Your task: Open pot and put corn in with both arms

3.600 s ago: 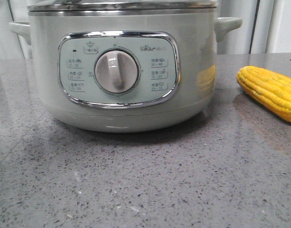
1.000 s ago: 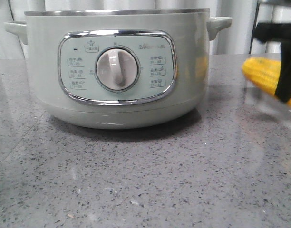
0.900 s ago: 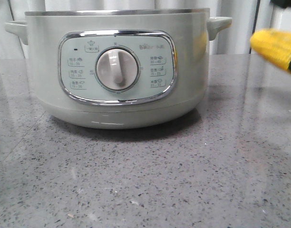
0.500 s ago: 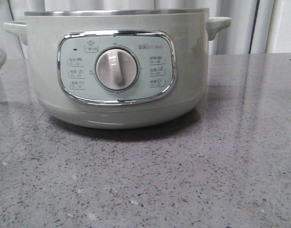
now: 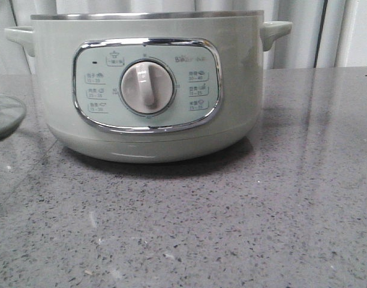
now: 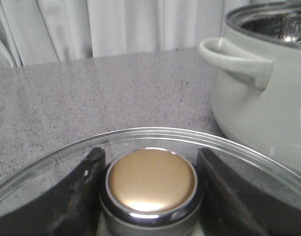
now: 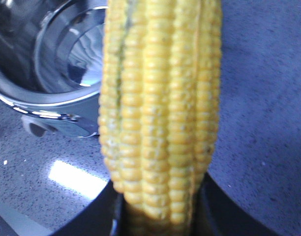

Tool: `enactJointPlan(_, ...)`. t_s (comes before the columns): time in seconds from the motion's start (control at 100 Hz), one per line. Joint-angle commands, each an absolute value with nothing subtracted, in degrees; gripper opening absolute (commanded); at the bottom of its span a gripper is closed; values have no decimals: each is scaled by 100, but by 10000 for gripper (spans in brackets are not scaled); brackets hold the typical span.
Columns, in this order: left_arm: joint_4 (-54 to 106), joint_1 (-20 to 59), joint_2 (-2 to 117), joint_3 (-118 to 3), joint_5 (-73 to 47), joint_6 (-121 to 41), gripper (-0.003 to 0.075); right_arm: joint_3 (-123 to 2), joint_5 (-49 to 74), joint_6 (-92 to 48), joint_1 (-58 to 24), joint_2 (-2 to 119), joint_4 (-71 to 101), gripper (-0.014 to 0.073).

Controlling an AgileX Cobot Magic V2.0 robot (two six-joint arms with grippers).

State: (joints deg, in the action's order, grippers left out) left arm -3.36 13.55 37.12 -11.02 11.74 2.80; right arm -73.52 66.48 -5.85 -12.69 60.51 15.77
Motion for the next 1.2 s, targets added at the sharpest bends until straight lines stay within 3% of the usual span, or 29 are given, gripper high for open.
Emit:
enactJointPlan(0.0,-243,1343,4005,-1333,2271,290,-20,-7672,6315,-768,-1477,6148,1714,-63)
enactJointPlan(0.24,189,1343,5035,-1333,3369,290,-20,-8298,5914,-810,-2032,6891,1740,-63)
enactJointPlan(0.57,249,1343,5781,-1333,3474,290,-20,-9014,5757,-810,-2254,8438,1981,-60)
enactJointPlan(0.67,249,1343,5833,-1333,3474,290,-12,-9120,5743,-813,-2375,8790,1981,15)
enactJointPlan(0.77,249,1343,5833,-1333,3478,290,78,-9186,5609,-813,-2480,9048,1981,192)
enactJointPlan(0.87,249,1343,5833,-1333,3478,290,242,-9249,5495,-813,-2538,9239,1981,344)
enactJointPlan(0.92,249,1343,5833,-1333,3478,290,312,-9249,5463,-813,-2538,9281,1981,364)
enactJointPlan(0.99,249,1343,5833,-1333,3478,290,353,-9249,5438,-813,-2538,9295,1981,365)
enactJointPlan(1.19,249,1343,5753,-1333,3488,290,360,-9249,5393,-824,-2538,9295,1981,393)
